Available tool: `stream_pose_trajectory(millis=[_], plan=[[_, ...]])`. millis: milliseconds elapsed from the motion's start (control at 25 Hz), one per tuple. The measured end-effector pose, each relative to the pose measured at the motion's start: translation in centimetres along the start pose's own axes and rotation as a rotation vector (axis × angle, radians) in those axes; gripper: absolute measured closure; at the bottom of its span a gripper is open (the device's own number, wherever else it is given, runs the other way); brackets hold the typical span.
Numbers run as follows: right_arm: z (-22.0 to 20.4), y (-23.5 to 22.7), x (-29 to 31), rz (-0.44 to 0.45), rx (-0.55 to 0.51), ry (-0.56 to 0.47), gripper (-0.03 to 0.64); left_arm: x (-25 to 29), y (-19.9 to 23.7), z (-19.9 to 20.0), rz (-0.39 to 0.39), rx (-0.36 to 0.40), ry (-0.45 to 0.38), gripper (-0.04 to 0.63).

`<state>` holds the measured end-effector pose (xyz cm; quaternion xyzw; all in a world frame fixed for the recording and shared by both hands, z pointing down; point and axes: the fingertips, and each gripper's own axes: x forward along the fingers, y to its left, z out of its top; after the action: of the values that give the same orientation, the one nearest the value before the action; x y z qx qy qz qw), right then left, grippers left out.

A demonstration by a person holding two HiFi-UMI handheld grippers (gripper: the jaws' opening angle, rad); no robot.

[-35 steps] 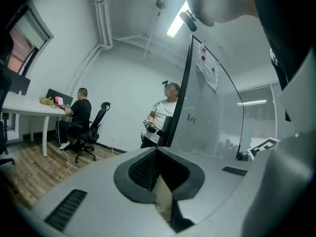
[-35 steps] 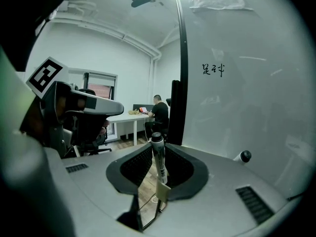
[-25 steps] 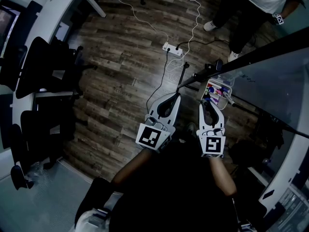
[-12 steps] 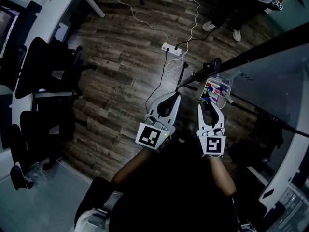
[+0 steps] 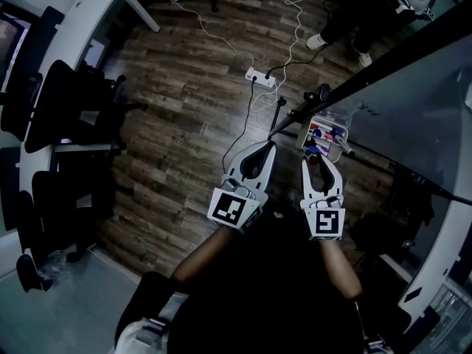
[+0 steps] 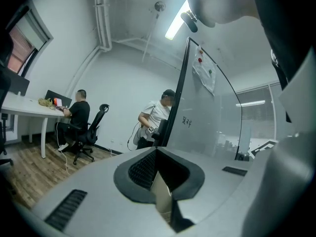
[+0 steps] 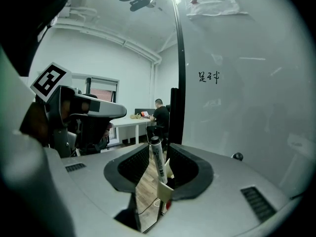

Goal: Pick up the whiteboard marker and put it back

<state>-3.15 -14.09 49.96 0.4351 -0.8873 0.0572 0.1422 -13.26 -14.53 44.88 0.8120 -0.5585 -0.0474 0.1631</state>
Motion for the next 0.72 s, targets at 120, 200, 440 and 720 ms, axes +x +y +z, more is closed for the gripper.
stream_pose_trajectory(millis=[120, 200, 440, 720], plan=[[0.0, -0.2, -0.6, -0.002, 0.007, -0.02, 0.5, -0.1, -0.3, -0.1, 0.007, 0.006, 0.001, 0.588], [0.3, -0.4, -1.1, -0.003, 0.006, -0.036, 0.5, -0.3, -0.7, -0.2, 0.001, 0.006, 0.004, 0.588], [1.3, -1.4, -2.6, -0.027, 0.101, -0.109, 0.569, -0.4, -1.8, 0.1, 0.003, 0.019, -0.014, 0.588], [2.5, -2.2, -4.6, -0.031, 0.086, -0.103, 0.597, -1.2, -3.5, 1.8, -0.019, 0.047, -0.085, 0.588]])
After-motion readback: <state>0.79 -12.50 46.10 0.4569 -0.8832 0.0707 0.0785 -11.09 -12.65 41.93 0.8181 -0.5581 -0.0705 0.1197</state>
